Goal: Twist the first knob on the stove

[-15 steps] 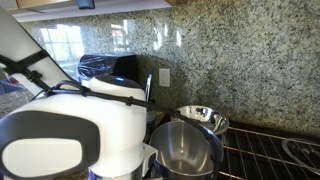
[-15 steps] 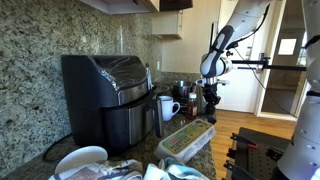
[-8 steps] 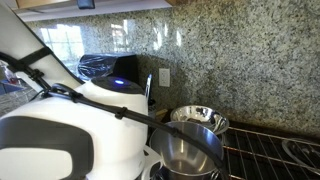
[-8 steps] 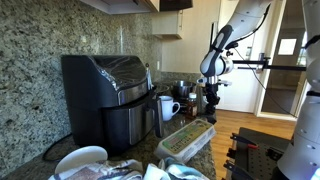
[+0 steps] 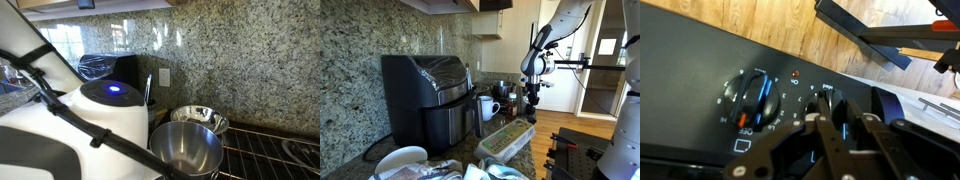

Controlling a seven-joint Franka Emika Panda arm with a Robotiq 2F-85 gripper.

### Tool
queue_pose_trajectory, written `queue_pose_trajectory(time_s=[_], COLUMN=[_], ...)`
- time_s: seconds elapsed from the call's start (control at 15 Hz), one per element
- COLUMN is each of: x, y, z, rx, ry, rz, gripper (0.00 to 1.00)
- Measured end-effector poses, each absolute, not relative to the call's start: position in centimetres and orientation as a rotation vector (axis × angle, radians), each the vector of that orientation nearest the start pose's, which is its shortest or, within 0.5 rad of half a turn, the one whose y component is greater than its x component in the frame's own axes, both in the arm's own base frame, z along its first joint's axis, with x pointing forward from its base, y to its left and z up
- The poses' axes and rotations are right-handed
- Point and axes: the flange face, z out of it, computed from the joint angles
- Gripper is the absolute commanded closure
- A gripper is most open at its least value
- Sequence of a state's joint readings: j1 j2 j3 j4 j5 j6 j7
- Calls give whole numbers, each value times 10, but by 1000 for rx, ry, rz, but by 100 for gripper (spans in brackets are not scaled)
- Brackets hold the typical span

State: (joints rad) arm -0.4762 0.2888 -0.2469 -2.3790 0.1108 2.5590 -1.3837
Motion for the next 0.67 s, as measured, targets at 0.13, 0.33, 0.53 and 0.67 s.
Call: queue_pose_trajectory(time_s=[0.13,0.33,0.53,0.67], x=[364,360,356,354], y=[-334,-335,-336,-336], z=[197,197,196,196], rx=[-2949,-2964,-2978,-2989], ry=[-807,-743,-693,-661], rz=[66,32,2,-16], gripper=[93,93,93,93])
